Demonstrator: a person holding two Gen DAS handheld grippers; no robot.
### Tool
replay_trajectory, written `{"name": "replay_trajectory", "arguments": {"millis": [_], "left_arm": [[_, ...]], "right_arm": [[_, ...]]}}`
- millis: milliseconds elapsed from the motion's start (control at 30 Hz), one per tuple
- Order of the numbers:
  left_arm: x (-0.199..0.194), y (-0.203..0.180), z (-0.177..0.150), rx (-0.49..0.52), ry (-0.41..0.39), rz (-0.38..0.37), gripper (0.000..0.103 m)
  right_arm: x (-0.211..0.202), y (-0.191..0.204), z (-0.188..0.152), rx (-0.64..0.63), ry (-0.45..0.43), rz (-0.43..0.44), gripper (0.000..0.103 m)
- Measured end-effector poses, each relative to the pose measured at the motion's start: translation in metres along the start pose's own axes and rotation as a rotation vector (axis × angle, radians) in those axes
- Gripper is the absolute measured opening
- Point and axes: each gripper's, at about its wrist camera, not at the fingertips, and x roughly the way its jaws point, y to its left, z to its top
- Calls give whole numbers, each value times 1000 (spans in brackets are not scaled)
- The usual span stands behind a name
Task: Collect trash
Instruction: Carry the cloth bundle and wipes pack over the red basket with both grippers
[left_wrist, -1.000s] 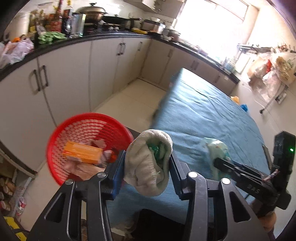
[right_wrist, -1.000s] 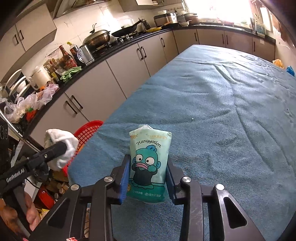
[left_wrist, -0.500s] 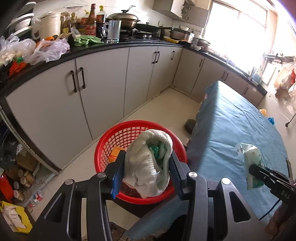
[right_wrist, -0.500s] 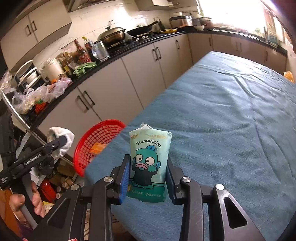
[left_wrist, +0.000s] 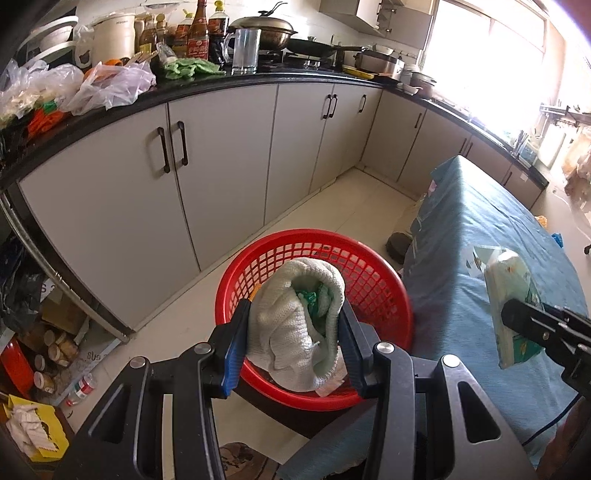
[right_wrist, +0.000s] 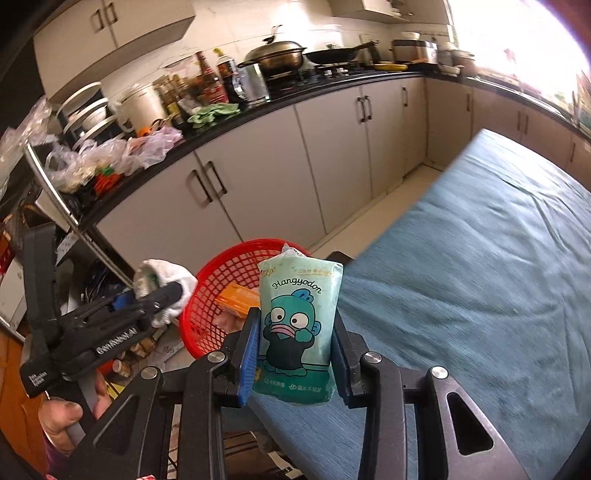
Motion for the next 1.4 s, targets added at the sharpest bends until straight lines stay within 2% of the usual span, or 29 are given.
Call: {"name": "replay_trajectory", "arguments": {"millis": [467,900,1400], "left_arm": [[29,19,-1,-28,49,27,44],[49,19,2,-40,85,32,44],[69,10,1,-36,129,18,44]], "right_arm": [[55,28,26,-74,37,38,38],[102,17,40,-40,96,79,38],[114,8,49,-14,114,129,38]]}}
